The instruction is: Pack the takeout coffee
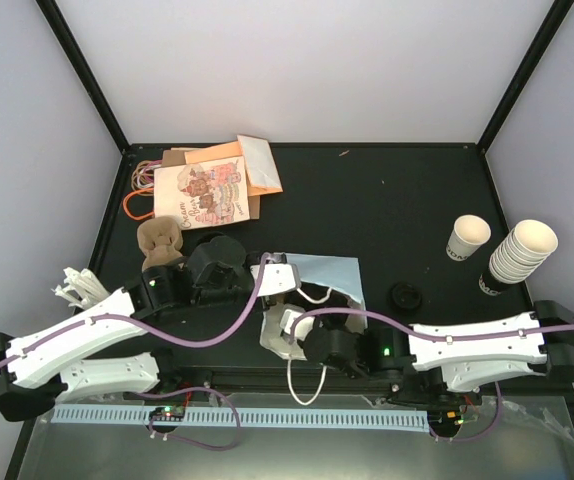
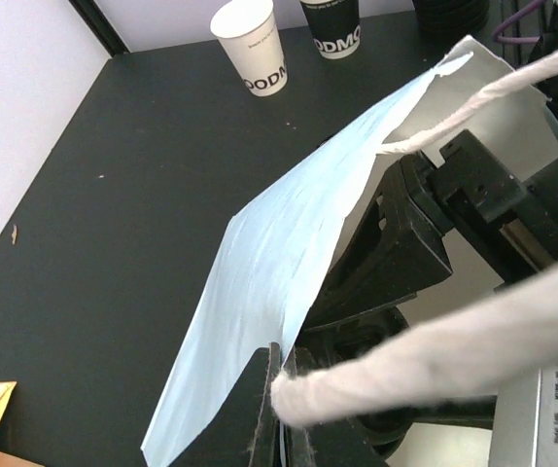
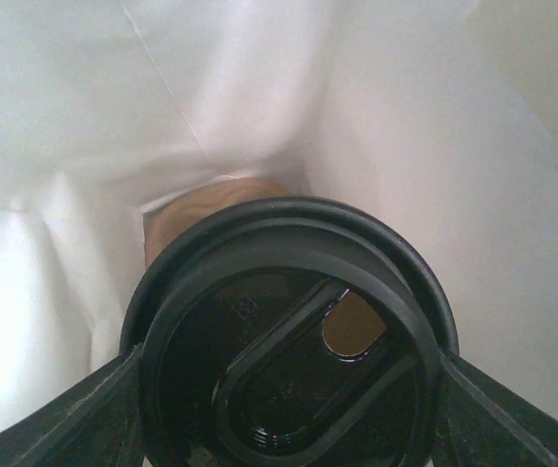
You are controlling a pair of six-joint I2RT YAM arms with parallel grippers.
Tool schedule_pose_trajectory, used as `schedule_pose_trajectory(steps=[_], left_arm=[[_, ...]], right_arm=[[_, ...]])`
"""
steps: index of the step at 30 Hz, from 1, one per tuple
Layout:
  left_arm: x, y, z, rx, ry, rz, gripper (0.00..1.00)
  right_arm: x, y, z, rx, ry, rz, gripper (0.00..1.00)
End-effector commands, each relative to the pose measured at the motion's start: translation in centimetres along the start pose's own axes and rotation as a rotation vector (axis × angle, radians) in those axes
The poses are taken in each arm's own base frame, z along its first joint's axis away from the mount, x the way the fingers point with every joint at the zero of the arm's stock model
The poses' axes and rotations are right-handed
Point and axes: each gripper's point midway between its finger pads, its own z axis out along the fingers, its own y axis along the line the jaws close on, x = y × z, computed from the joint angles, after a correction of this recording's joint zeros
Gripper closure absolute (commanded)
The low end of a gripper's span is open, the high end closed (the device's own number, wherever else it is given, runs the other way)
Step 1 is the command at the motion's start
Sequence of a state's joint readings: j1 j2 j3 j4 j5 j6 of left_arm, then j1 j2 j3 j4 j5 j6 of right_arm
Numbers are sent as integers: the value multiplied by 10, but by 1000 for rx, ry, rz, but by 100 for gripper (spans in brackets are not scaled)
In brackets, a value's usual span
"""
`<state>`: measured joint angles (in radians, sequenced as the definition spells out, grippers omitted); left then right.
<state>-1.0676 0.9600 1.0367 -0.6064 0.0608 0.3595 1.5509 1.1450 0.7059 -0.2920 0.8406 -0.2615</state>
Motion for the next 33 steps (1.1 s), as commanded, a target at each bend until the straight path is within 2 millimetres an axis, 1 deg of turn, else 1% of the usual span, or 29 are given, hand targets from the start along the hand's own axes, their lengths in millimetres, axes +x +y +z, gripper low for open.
schedule_pose_trajectory(steps=[1,8,9,13,16,21,28,33], left_arm=[[-13,-1,-7,18,-16,7,98],[-14,1,-18,8,-11,13,99],[-15,1,-20,7,-15,13,98],[-15,3,-22,3,-1,0,98],[-16,3,-22,1,-1,-3,98],[-20,4,-24,-1,-12,-6,98],[-26,1,-22,11,-27,-18,99],[-32,4,-20,3,-33,-34,98]], right_arm=[[3,-17,-9,6,53,-70,70],[15,-24,-21,-43,132,-158,71],[16,-20,-22,-71,135,-163,71],[23,-16,-23,-102,178,-192,72],[26,-8,-23,-148,201,-196,73],[30,-3,-24,-172,224,-201,74],[34,8,-25,-231,240,-198,73],[39,14,-26,-260,256,-199,73]])
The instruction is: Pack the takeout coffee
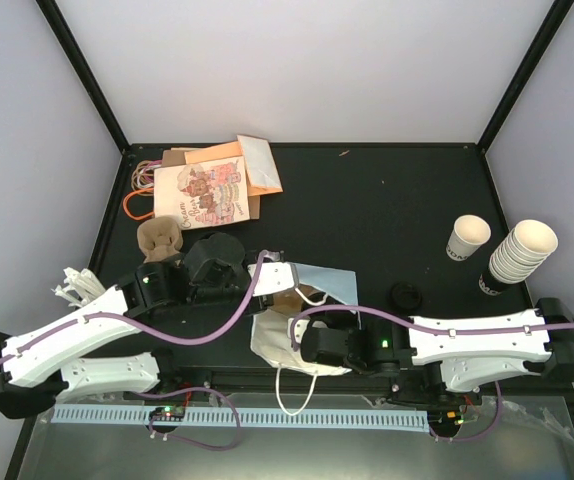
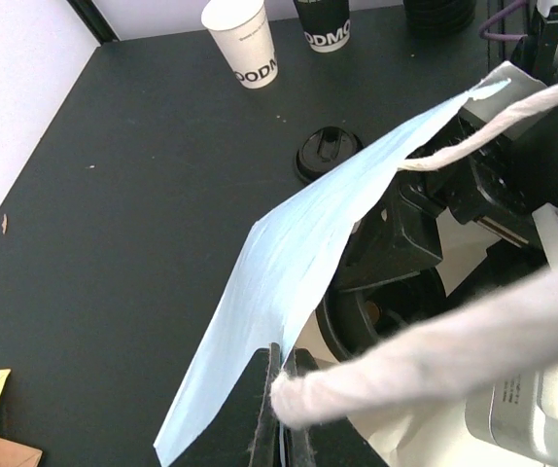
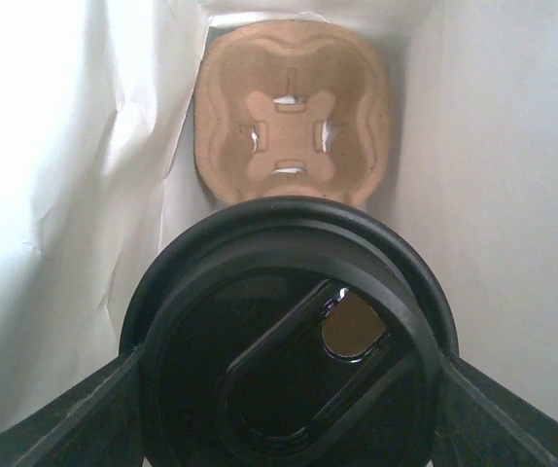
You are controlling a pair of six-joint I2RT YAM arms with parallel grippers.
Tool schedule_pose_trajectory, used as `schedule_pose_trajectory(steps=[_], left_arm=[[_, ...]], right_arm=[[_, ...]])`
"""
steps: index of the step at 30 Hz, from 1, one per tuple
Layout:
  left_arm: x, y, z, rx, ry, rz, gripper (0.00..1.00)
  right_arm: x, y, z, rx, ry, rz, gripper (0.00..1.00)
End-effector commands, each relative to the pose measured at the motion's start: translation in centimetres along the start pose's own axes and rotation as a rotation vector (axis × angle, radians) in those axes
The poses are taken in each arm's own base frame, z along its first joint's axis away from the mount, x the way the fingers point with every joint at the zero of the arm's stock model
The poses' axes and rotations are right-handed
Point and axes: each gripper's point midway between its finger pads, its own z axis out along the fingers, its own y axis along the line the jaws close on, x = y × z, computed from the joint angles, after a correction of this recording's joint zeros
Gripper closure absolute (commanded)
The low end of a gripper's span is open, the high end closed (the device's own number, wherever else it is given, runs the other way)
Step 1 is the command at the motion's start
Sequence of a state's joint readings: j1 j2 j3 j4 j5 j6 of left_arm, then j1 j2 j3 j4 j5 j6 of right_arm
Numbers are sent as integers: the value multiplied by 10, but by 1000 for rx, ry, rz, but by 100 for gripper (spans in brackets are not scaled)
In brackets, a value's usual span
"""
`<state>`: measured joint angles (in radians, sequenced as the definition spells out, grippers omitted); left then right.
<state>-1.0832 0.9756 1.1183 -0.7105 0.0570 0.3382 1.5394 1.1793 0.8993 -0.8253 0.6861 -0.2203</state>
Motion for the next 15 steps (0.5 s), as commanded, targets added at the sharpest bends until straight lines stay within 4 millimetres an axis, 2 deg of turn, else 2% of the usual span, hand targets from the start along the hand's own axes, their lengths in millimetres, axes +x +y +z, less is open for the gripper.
schedule_pose_trajectory(steps=[1,11,15], left_arm=[[-27,7,-11,-25,-71,-20,98],[-45,7,-22,-34,-127,-12,99],[-46,0,-22,2,-126,-14,98]], right_arm=[[6,8,0,-53,27,8,73],[16,13,10,-24,48,8,73],[23,3,14,52,81,14,76]])
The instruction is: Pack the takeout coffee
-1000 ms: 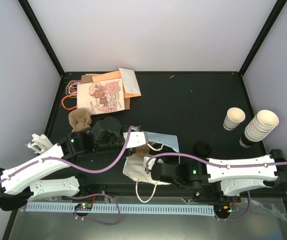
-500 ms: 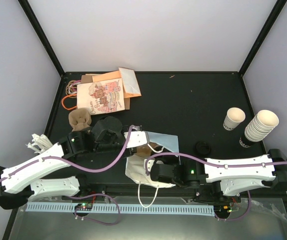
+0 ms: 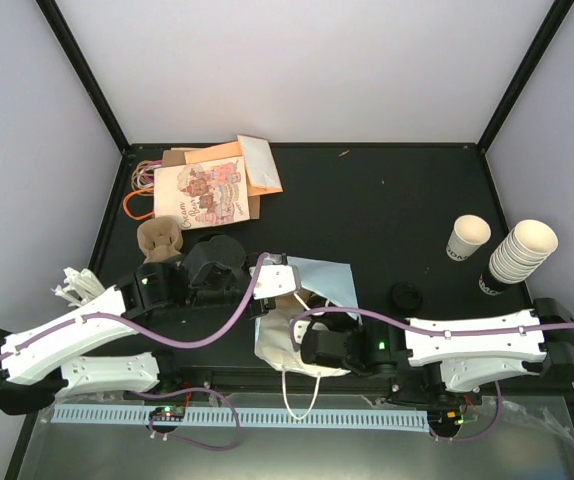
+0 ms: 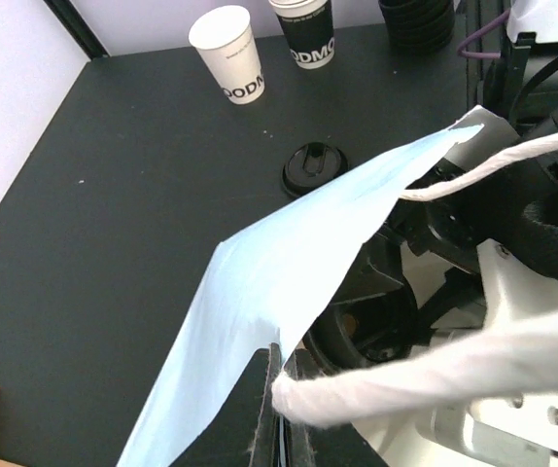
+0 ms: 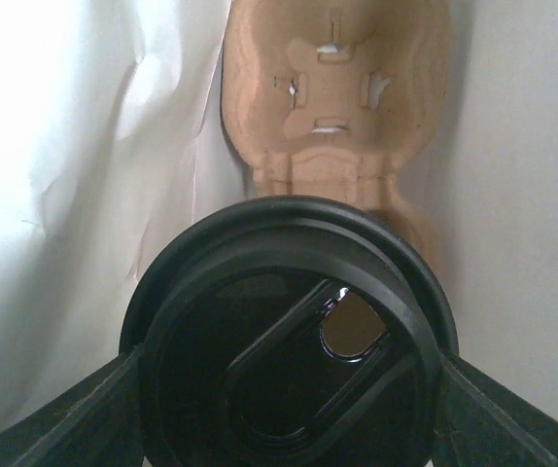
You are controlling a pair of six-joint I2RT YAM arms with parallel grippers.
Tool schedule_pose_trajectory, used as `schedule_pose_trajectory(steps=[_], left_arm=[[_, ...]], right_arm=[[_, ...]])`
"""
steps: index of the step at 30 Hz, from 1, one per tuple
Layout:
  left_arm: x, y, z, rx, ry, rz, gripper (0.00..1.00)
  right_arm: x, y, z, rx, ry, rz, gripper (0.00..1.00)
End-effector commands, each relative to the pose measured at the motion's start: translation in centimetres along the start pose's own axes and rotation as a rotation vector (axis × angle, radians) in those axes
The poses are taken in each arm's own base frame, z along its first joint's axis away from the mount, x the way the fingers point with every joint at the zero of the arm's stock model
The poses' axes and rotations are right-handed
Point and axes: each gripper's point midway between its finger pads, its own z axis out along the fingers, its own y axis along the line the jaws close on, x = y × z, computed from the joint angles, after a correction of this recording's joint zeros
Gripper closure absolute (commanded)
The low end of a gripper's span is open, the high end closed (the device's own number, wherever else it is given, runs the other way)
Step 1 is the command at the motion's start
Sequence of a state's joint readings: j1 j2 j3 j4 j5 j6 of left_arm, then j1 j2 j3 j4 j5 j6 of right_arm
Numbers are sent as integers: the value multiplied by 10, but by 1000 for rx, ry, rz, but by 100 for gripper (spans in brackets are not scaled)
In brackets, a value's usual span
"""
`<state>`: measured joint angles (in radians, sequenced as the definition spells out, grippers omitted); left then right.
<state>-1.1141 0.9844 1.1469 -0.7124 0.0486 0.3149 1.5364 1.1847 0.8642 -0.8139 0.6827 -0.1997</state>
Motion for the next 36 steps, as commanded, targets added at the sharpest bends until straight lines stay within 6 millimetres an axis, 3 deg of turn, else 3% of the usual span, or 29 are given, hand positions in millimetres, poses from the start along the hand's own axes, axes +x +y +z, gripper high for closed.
schedule_pose_trajectory(steps=[1,8,20,32,36], left_arm=[[-35,2,-18,5,-99,-7,98],[-36,-14,-13,106,-88,-26,98],[-35,-25,-10,175,-62,-70,98],[-36,-10,-9,90,-54,-120,99],[-40,-5,-14,68,-79,-131,99]], right_arm=[[14,-10,7,83,55,21,76],[7,-26,5,115,8,56,74],[-2,-44,13,124,-16,61,74],[-8,-59,4,180,-65,71,74],[-4,-54,6,170,-69,53,72]])
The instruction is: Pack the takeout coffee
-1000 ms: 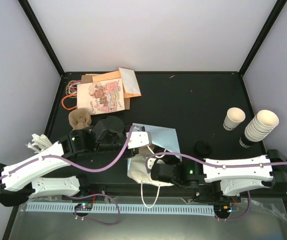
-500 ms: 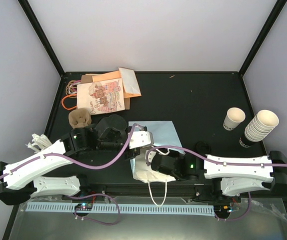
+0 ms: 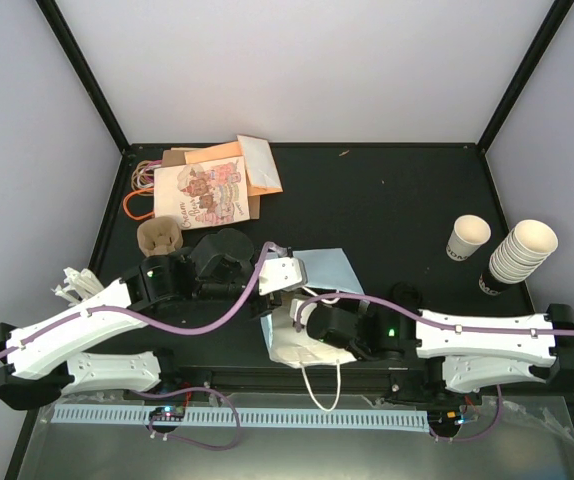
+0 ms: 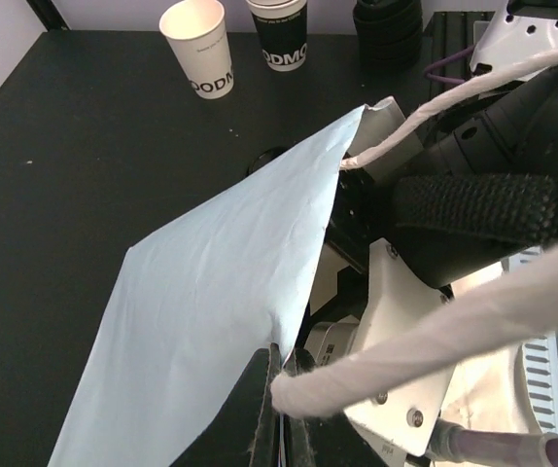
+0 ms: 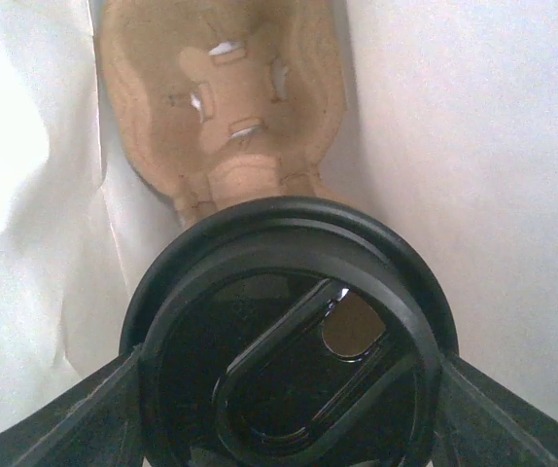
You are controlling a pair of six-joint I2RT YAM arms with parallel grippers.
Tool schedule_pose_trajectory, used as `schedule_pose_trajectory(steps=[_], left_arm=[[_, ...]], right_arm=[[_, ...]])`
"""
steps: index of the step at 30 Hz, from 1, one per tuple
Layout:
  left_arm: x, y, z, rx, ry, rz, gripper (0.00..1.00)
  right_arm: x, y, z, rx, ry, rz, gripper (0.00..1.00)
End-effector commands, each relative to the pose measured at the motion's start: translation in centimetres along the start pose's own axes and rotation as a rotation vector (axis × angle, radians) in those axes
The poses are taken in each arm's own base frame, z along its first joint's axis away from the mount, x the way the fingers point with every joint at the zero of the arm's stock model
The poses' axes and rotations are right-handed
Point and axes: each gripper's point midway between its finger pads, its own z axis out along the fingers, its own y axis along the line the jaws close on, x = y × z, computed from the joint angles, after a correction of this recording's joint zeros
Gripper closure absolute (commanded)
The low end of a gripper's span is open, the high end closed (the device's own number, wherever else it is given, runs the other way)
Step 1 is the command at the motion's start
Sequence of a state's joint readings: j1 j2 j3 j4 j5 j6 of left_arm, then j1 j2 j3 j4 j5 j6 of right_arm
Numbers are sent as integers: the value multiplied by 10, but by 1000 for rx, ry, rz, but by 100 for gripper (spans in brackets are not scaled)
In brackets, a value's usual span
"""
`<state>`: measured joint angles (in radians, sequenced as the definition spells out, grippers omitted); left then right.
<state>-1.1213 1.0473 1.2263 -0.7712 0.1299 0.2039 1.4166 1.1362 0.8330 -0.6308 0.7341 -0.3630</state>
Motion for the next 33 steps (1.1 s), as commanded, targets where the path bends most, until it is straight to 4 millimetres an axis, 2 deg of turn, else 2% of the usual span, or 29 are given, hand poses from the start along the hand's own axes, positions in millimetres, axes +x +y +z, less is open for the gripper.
schedule_pose_trajectory(steps=[1,6,11,14,19,25,33], left_arm=[[-30,3,-20,-24,-107,-22,98],[-33,0,-24,-1,-137,-39,98],[-35,-5,-28,57,-163,-82,98],[-37,-9,-30,103,-176,-112,98],[-37,-17,-30,172,-172,-146,98],[-40,-22,-26,237,-177,-206,98],[-33,-13,-15,303,-146,-350,99]], right_arm=[[2,-8,-1,38,-15,4,72],[0,-6,-5,21,-51,7,72],[4,1,-7,-41,-13,-5,73],[3,8,-14,-117,-6,4,76],[8,8,-26,-168,25,40,77],[13,23,-35,-277,50,45,78],[9,46,-41,-412,42,20,79]])
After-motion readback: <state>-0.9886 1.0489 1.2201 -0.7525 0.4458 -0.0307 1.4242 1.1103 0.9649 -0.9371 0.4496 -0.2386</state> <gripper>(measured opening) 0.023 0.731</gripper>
